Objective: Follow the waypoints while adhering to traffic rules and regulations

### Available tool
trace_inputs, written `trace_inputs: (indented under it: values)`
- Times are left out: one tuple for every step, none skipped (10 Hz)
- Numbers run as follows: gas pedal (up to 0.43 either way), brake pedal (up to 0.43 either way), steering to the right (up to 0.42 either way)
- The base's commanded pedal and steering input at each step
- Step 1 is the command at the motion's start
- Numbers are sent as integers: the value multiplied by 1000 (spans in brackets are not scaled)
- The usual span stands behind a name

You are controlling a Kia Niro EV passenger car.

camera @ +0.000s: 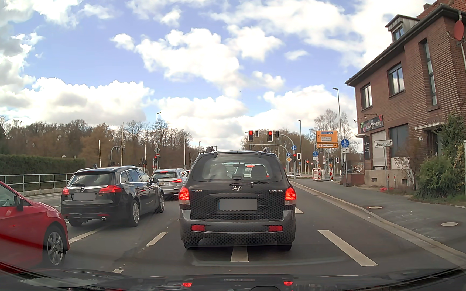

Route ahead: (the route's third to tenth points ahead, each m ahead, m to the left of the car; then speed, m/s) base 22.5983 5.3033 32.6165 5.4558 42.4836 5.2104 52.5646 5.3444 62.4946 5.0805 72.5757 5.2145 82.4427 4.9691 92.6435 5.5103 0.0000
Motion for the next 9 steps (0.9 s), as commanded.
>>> trace_inputs:
  values:
    - [0,232,-2]
    - [0,232,-2]
    - [0,232,-2]
    - [0,232,-2]
    - [0,232,-2]
    - [0,232,-2]
    - [0,232,-2]
    - [0,232,-2]
    - [0,232,-2]
